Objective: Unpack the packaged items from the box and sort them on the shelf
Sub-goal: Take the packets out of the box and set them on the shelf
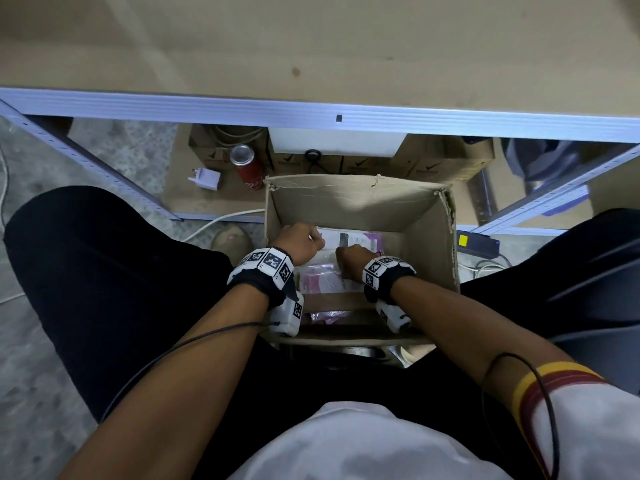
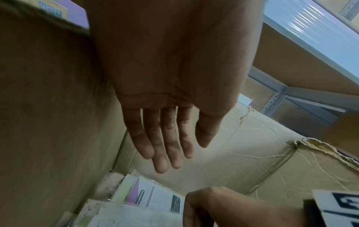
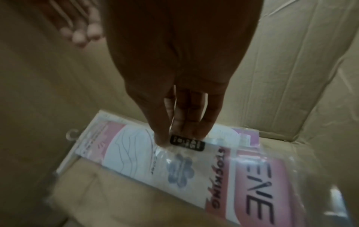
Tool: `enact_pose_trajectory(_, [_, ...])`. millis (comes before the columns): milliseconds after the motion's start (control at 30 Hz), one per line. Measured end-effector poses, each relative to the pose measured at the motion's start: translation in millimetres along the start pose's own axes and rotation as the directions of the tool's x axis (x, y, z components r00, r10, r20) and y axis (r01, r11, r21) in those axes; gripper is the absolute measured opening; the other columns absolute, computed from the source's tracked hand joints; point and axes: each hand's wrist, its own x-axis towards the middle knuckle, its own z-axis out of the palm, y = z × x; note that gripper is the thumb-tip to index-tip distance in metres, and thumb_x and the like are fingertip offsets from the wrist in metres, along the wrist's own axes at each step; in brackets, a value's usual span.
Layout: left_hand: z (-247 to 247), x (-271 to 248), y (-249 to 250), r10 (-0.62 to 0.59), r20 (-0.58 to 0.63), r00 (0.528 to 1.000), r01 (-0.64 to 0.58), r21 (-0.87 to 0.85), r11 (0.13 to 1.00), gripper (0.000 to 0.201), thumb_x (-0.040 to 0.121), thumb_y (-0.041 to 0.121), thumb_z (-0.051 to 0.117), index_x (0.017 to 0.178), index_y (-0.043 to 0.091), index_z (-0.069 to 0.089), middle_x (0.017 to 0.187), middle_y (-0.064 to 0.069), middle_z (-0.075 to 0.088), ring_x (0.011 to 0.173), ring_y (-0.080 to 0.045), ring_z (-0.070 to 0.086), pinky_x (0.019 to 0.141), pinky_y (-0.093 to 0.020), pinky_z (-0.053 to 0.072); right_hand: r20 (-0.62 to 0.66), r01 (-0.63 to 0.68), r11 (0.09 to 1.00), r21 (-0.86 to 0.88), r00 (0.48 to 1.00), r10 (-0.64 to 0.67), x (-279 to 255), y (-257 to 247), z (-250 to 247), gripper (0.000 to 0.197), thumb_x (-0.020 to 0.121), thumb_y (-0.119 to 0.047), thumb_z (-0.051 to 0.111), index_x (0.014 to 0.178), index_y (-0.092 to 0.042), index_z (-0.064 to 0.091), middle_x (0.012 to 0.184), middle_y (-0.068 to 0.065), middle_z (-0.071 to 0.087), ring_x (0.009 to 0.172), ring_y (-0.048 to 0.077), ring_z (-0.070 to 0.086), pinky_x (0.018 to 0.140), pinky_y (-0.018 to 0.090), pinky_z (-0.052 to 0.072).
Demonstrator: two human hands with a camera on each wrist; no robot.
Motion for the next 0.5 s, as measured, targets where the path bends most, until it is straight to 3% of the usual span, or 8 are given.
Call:
enact_pose_trajectory(133, [3.1,-1.7,1.9,0.014,-0.018,1.0,-0.014,0.028,1.0,0.016,0.09,0.022,0.059,0.088,0.016,0.074,0.109,-0.006,0.074,0.107,-0.028,0.065,0.095,-0.033,0.051,-0.043,0.018,0.999,0.038,0.999,-0.016,-9.8,12.1,-16.1,0.024,0.09,-0.012,0.065,0.114,-0.007,0.065,0.122,0.016,0.064,0.114,0.033,0.061,0.094,0.037,0.051])
enact_pose_trajectory(300, [10.4,-2.6,5.5,-0.018,0.037,0.999,0.012,0.151,0.988,0.03,0.097,0.021,0.052,0.099,0.001,0.074,0.113,-0.017,0.071,0.108,-0.033,0.064,0.096,-0.034,0.05,-0.117,-0.015,0.999,0.038,0.993,0.02,-26.0,32.1,-55.1,0.019,0.089,-0.011,0.064,0.102,-0.001,0.072,0.11,0.019,0.071,0.103,0.034,0.067,0.086,0.035,0.051])
enact_pose_trajectory(500, [27.5,1.4,9.2,-0.045,0.125,0.991,0.008,0.289,0.957,0.033,0.098,0.022,0.053,0.108,-0.004,0.071,0.117,-0.021,0.068,0.112,-0.034,0.063,0.094,-0.035,0.051,-0.231,0.041,0.998,0.049,0.972,-0.028,-43.3,38.3,-110.7,0.012,0.09,-0.009,0.062,0.096,-0.014,0.071,0.108,0.008,0.072,0.1,0.028,0.067,0.089,0.034,0.054])
